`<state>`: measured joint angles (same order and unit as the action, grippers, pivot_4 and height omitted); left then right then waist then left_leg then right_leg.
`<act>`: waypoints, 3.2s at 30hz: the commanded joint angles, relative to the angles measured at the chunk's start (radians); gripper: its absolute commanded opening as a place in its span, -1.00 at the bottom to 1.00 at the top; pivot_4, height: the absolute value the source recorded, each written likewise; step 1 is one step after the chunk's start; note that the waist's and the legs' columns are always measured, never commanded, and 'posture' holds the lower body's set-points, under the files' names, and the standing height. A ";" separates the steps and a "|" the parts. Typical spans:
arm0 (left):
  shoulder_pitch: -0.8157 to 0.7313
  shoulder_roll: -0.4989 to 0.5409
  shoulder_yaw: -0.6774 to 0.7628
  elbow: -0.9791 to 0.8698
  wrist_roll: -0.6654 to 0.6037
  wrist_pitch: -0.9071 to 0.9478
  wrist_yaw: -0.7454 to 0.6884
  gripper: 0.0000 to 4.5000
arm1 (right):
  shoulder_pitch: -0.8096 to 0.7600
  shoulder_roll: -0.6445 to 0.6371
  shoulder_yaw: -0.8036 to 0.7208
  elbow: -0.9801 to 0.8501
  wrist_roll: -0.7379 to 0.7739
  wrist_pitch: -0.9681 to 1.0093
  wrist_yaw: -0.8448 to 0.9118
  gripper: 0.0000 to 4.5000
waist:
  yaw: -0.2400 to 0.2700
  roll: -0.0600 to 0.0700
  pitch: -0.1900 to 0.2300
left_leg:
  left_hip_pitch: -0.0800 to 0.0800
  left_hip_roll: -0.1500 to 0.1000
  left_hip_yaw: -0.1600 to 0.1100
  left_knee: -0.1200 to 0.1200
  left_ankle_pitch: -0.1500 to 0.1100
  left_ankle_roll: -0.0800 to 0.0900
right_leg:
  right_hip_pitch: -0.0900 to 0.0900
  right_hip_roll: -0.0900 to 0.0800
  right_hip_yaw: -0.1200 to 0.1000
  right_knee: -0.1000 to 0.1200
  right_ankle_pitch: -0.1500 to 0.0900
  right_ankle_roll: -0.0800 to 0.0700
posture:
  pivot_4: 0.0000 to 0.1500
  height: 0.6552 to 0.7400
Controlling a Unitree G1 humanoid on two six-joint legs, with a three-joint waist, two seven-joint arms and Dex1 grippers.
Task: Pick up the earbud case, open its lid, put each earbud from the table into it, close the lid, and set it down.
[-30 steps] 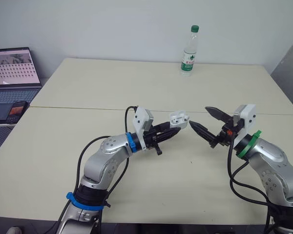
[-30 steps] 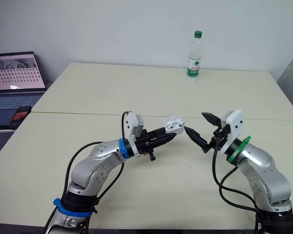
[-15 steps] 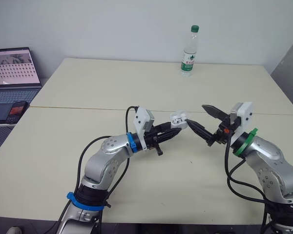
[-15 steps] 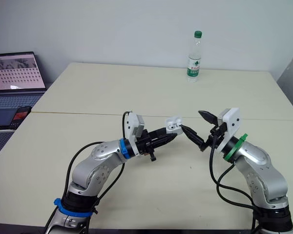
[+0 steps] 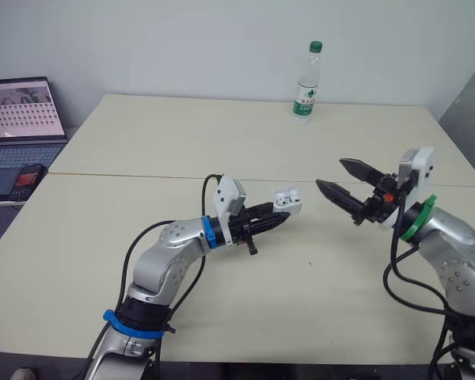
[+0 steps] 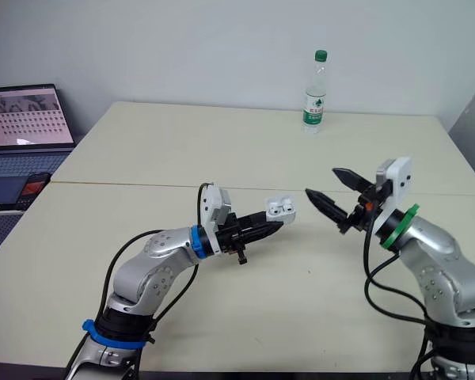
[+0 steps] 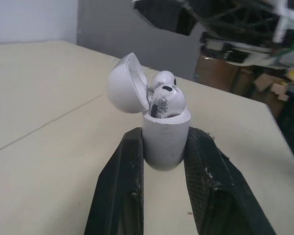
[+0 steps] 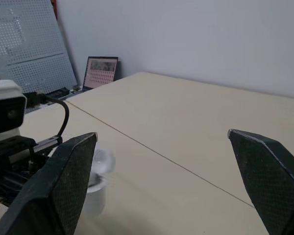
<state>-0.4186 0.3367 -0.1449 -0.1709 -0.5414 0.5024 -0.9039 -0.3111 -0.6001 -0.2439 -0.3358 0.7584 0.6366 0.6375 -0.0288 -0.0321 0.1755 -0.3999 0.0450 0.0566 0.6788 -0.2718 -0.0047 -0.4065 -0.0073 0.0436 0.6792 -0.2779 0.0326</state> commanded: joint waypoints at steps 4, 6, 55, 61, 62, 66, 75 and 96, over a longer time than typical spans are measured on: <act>-0.077 0.071 0.007 0.025 -0.099 0.062 -0.198 -0.66 | -0.049 -0.083 0.053 0.119 -0.009 0.047 0.154 0.10 | -0.001 0.000 0.000 | 0.000 0.000 0.000 0.000 0.000 0.000 | 0.000 0.000 0.000 0.000 0.000 0.000 | 1.00 0.91; -0.090 0.077 0.010 0.034 -0.113 0.080 -0.221 -0.66 | -0.057 -0.092 0.079 0.140 -0.012 0.055 0.193 -0.23 | 0.000 0.000 0.000 | 0.000 0.000 0.000 0.000 0.000 0.000 | 0.000 0.001 0.000 -0.001 0.000 0.000 | 1.00 0.91; -0.223 0.008 -0.115 0.152 -0.046 0.636 0.007 -0.66 | 0.485 -0.145 0.021 -0.111 -0.245 -0.193 0.197 -0.98 | -0.005 0.000 0.000 | 0.000 0.000 0.000 0.000 0.000 0.000 | 0.000 0.000 0.000 0.000 -0.003 0.004 | 1.00 0.91; -0.238 0.002 -0.140 0.170 -0.028 0.678 0.033 -0.50 | 0.529 -0.069 0.013 -0.136 -0.275 -0.249 0.132 -1.00 | -0.002 0.000 0.000 | 0.002 0.001 -0.002 0.000 0.001 -0.001 | 0.000 0.003 0.001 0.001 -0.002 0.004 | 1.00 0.91; -0.236 0.002 -0.141 0.168 -0.025 0.683 0.040 -0.34 | 0.541 -0.063 0.015 -0.139 -0.284 -0.260 0.130 -1.00 | -0.001 0.000 0.000 | 0.001 0.001 -0.002 0.000 0.001 -0.001 | 0.000 0.003 0.001 0.001 -0.002 0.004 | 1.00 0.91; -0.220 -0.005 -0.131 0.135 -0.024 0.656 0.056 0.14 | 0.557 -0.056 0.021 -0.132 -0.309 -0.296 0.131 -1.00 | 0.000 0.000 0.000 | 0.001 0.000 0.000 0.000 0.000 -0.001 | 0.000 0.002 0.001 0.000 -0.001 0.002 | 1.00 0.91; -0.146 0.089 -0.072 -0.016 -0.014 0.545 0.064 0.99 | 0.563 -0.057 0.033 -0.093 -0.336 -0.342 0.146 -1.00 | -0.001 0.000 0.000 | 0.001 0.001 -0.001 0.000 0.001 -0.001 | 0.000 0.002 0.003 0.000 -0.001 0.000 | 1.00 0.91; 0.408 0.250 0.105 -0.155 0.198 -0.180 0.029 1.00 | 0.509 -0.063 0.069 0.187 -0.419 -0.578 0.270 0.90 | 0.007 0.001 0.000 | 0.002 0.000 0.001 0.000 0.001 0.000 | 0.001 -0.007 0.002 0.000 0.000 -0.001 | 1.00 0.91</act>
<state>-0.0011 0.5998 -0.0527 -0.3077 -0.3350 0.3403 -0.8911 0.2059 -0.6522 -0.1563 -0.1434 0.3340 0.0762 0.8963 -0.0221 -0.0314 0.1751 -0.3980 0.0449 0.0574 0.6787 -0.2710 -0.0048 -0.4053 -0.0144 0.0455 0.6791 -0.2783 0.0313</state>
